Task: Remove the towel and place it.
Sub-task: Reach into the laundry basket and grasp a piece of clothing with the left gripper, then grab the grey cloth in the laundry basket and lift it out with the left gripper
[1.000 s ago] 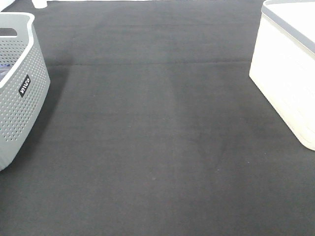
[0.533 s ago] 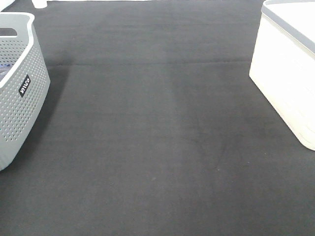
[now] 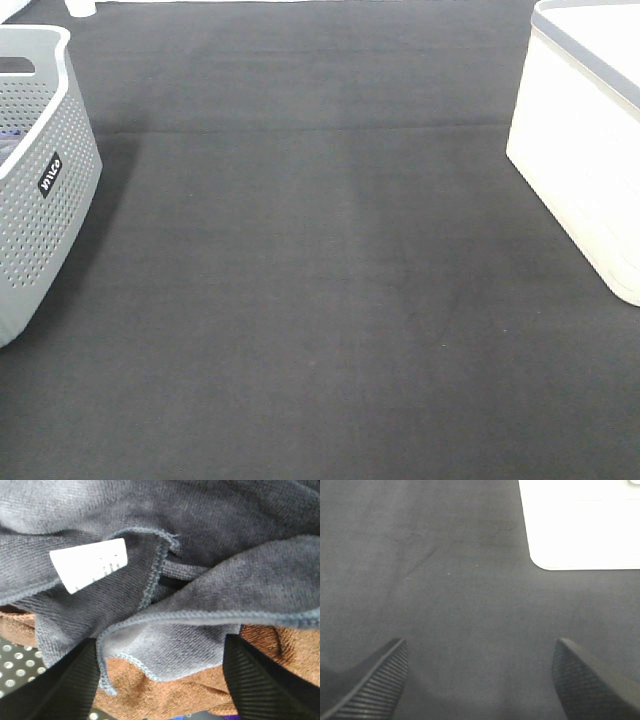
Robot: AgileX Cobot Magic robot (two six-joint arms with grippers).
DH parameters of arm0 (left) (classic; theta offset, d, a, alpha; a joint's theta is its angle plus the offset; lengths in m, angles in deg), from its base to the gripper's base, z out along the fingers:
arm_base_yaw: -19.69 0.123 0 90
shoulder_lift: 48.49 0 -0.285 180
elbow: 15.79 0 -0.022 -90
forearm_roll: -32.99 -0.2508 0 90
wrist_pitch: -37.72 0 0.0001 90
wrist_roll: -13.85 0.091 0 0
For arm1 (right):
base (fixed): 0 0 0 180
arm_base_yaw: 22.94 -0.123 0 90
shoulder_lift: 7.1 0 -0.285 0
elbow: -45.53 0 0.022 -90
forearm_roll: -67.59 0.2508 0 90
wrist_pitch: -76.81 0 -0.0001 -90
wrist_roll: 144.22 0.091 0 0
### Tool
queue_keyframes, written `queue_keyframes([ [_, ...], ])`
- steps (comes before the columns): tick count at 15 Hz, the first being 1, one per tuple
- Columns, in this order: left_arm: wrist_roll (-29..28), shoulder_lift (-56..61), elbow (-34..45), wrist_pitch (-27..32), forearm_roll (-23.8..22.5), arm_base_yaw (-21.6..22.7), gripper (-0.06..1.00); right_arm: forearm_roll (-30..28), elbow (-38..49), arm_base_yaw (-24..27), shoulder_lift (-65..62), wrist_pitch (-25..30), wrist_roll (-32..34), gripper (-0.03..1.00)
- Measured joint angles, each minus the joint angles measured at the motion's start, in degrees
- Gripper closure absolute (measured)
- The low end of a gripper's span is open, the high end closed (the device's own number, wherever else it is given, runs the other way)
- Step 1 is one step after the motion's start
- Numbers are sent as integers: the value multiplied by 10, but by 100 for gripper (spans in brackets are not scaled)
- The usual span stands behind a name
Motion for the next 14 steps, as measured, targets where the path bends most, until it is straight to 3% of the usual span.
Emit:
queue_keyframes([
  [8, -2, -40, -30, 2, 0, 0, 29, 0, 0, 0, 0, 0, 0, 20],
  [12, -2, -41, -30, 14, 2, 0, 49, 0, 0, 0, 0, 0, 0, 20],
  [14, -14, -41, -30, 14, 13, 0, 52, 0, 0, 0, 0, 0, 0, 20],
])
